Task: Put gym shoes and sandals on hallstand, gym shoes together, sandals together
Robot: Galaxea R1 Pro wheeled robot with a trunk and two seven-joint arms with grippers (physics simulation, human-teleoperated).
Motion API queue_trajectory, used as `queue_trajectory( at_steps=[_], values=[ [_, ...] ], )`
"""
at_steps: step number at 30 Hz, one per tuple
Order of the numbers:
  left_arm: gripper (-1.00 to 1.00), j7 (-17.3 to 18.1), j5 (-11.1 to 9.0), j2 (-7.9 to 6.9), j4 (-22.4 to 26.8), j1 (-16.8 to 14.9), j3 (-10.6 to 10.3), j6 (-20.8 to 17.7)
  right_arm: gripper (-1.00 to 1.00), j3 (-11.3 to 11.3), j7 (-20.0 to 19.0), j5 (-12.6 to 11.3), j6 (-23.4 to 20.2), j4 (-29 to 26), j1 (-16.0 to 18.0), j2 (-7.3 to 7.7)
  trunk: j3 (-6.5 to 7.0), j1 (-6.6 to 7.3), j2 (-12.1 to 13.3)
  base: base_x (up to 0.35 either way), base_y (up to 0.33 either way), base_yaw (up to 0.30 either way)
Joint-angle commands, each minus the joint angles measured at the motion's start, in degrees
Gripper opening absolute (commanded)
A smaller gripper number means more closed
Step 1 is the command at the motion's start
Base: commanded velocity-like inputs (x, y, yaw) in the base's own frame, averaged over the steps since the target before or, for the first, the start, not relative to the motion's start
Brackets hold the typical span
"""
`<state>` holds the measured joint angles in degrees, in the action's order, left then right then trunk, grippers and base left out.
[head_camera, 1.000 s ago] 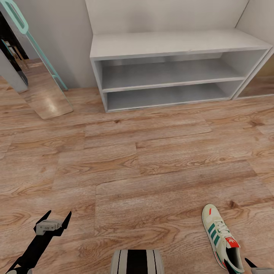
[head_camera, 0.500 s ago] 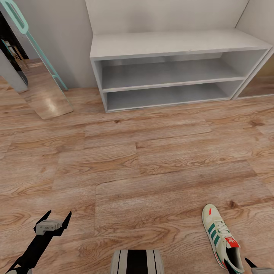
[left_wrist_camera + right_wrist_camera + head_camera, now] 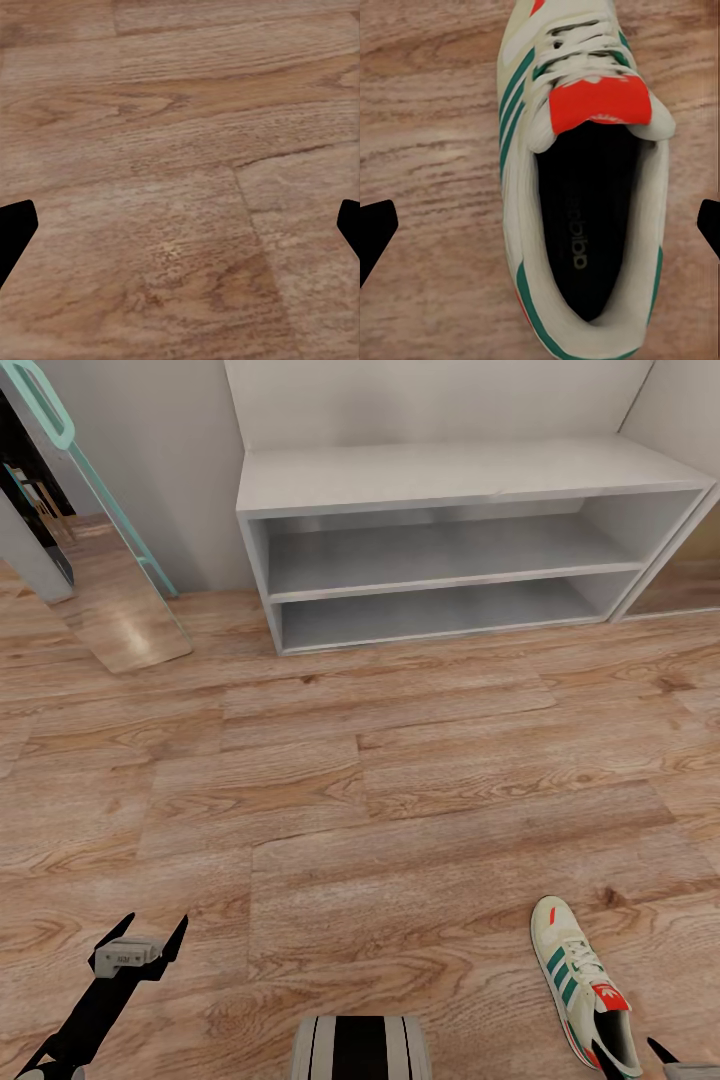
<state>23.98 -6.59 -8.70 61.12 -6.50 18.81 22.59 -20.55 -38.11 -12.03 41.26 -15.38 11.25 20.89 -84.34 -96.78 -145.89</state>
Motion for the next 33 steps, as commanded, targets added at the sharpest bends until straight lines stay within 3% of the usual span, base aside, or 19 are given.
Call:
queue_trajectory(
  at_steps=[1, 18, 29, 33],
  values=[
    [1.0, 0.0, 0.0, 0.0, 0.0, 0.0, 0.0, 0.0, 1.0, 0.0, 0.0, 0.0, 0.0, 0.0, 0.0, 0.0, 0.0, 0.0, 0.0, 0.0, 0.0, 0.0],
    [1.0, 0.0, 0.0, 0.0, 0.0, 0.0, 0.0, 0.0, 1.0, 0.0, -0.3, 0.0, -0.2, 0.0, 0.0, 1.95, 0.0, 0.0, 0.0, 0.0, 0.0, 0.0],
    [1.0, 0.0, 0.0, 0.0, 0.0, 0.0, 0.0, 0.0, 1.0, 0.1, -0.4, 0.1, -0.2, 0.0, 0.0, 2.31, 0.0, 0.0, 0.0, 0.0, 0.0, 0.0],
    [1.0, 0.0, 0.0, 0.0, 0.0, 0.0, 0.0, 0.0, 1.0, 0.1, -0.4, 0.2, -0.2, 0.0, 0.0, 2.35, -0.89, -0.1, -0.1, 0.0, 0.0, 0.0]
  ],
)
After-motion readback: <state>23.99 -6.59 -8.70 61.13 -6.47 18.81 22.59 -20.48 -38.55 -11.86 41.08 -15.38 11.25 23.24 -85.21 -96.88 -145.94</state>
